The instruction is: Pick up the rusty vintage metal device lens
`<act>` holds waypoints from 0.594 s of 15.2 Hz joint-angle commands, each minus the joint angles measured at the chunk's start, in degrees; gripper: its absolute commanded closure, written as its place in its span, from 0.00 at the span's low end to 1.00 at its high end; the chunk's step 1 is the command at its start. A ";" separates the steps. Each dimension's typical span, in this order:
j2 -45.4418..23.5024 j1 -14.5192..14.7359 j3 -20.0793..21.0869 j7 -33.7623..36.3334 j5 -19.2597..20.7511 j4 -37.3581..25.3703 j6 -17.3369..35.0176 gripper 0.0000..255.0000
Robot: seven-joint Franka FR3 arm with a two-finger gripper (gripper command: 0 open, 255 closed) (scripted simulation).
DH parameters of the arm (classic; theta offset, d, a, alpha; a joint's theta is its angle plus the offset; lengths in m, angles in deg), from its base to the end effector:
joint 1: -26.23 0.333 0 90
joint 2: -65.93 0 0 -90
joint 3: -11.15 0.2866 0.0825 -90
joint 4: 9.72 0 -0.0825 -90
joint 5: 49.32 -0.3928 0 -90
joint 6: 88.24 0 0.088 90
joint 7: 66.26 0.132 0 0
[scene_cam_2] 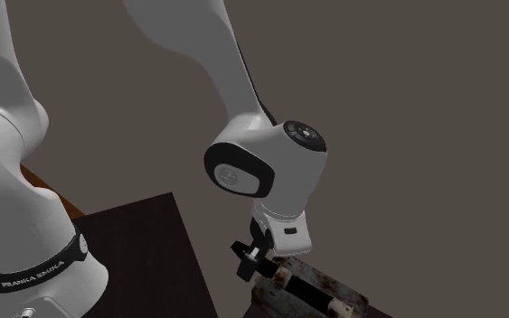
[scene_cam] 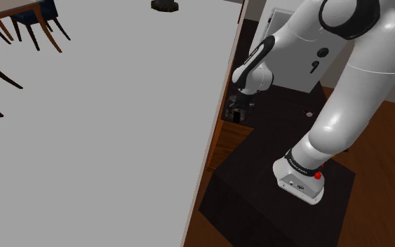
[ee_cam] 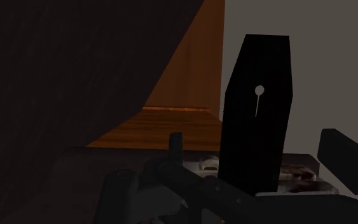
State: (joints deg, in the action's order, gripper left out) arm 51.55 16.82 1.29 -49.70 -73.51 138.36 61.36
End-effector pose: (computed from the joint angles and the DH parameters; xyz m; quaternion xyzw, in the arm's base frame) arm 0.3781 -0.1447 0.0938 -0.8680 0.4813 0.1023 0.0669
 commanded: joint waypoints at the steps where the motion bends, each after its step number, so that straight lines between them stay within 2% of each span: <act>1: -2.85 -0.55 1.06 -1.76 -2.17 -0.75 1.91 0.00; 3: -2.85 -0.61 1.11 -1.74 -2.14 -0.75 1.92 0.00; 4: -2.83 -0.62 1.10 -1.76 -2.13 -0.73 1.91 1.00; 9: -2.85 -0.64 1.07 -1.76 -2.10 -0.77 1.88 1.00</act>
State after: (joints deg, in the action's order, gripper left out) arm 48.76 16.23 2.41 -51.42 -75.63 137.63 63.16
